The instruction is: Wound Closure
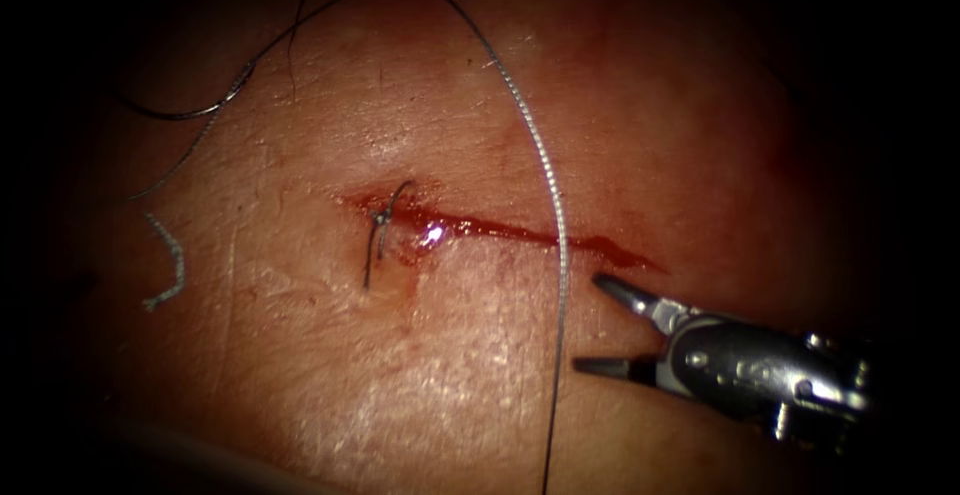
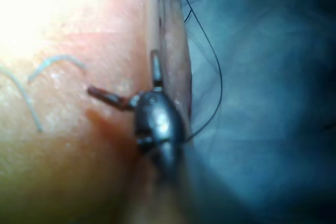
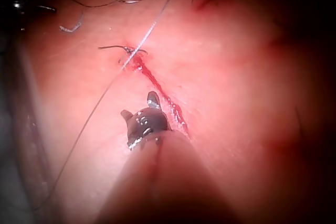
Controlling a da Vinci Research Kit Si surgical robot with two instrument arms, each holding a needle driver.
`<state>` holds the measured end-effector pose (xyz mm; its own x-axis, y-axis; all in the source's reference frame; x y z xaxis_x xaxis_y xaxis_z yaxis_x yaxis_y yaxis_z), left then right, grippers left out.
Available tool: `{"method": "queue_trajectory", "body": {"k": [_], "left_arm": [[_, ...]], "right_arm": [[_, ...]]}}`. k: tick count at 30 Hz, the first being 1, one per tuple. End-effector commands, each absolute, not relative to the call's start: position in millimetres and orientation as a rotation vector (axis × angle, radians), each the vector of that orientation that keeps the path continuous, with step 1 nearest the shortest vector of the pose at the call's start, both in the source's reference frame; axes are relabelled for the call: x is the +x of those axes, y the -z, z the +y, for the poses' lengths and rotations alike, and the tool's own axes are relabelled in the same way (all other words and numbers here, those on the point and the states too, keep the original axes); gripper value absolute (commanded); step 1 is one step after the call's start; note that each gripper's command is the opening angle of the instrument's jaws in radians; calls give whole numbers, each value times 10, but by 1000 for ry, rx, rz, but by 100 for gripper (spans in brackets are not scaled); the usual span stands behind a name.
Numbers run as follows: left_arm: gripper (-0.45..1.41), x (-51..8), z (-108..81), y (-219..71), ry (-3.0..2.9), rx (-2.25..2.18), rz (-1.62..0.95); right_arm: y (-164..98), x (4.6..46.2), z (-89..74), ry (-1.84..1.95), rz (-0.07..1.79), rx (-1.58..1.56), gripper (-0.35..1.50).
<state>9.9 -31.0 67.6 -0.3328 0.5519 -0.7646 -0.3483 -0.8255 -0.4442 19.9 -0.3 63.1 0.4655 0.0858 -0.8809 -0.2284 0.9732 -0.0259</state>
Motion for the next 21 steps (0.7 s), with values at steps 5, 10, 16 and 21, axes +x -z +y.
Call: {"method": "queue_trajectory", "body": {"k": [5,10,16,21], "left_arm": [[108,103,-290,-635,-2151,-1344,-249],[99,97,-224,-624,-2066,-1357,-171],[99,89,-168,-659,-2081,-1294,-92],[83,63,-163,-674,-2075,-1368,-156]], "right_arm": [[-635,204,-7,-215,1111,-153,146],[-631,199,-5,-221,1192,-157,136],[-615,186,2,-228,1202,-133,126],[-607,179,10,-266,1255,-39,99]]}}
